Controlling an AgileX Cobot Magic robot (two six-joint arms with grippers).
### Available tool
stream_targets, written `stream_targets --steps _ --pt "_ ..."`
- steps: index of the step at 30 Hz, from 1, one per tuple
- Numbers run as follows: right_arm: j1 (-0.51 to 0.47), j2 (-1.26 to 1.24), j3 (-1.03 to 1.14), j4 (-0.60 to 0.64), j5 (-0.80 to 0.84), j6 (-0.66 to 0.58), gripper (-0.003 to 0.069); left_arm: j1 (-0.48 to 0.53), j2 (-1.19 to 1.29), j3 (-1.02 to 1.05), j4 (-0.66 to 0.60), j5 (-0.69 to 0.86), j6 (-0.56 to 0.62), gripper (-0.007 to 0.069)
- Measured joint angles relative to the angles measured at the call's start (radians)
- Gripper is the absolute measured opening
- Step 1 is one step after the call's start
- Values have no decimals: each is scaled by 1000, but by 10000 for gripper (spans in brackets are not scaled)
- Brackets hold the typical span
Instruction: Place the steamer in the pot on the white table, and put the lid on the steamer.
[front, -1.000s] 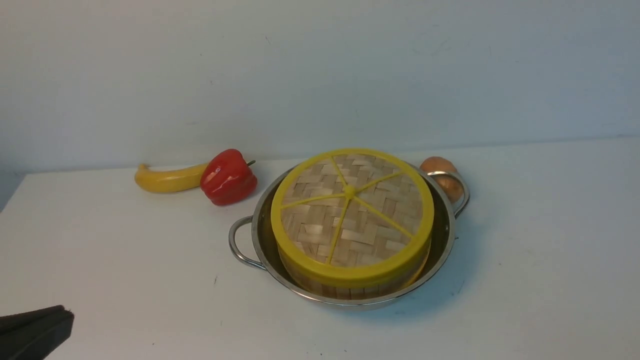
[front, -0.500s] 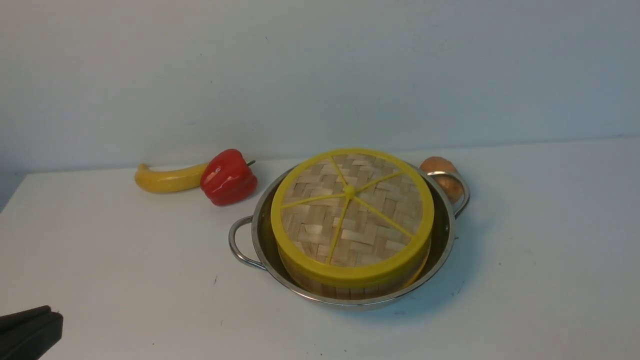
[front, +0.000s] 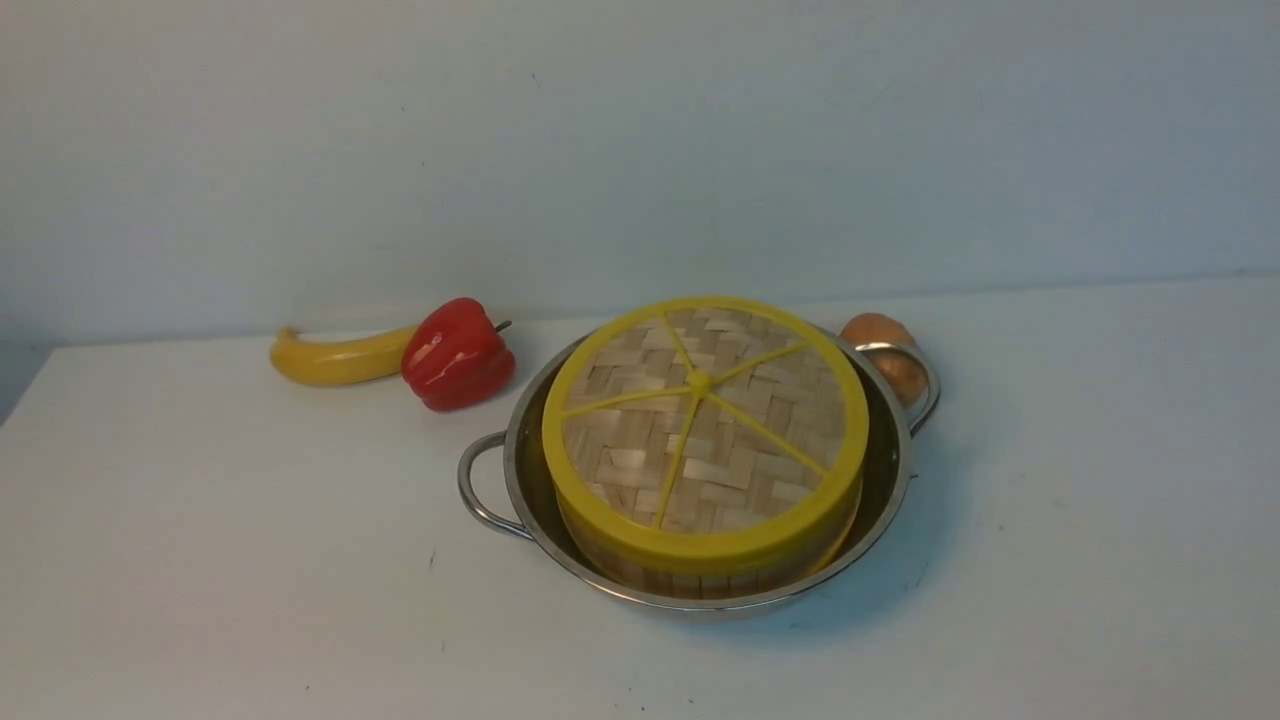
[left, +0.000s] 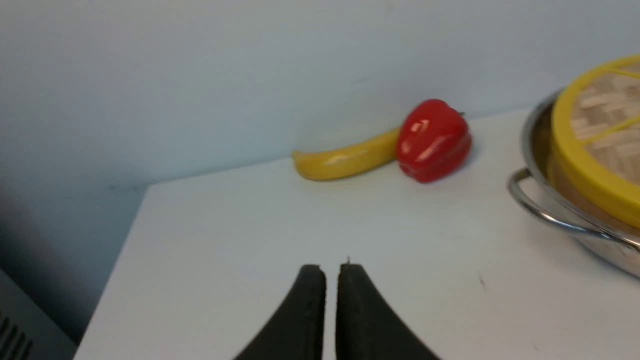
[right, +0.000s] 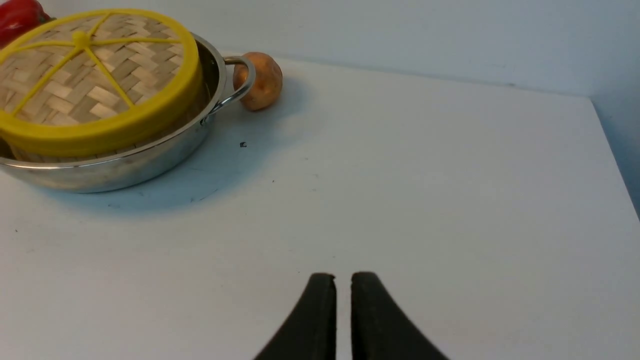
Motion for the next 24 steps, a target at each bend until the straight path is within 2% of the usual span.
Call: stream_targets --steps 3,6,24 --pt "0 0 0 0 0 0 88 39 -76 156 0 -168 -2 31" --pt "0 0 0 0 0 0 99 46 -137 254 -1 -226 -5 31" --pt "0 0 1 1 0 0 146 47 -176 300 -17 -213 -9 68"
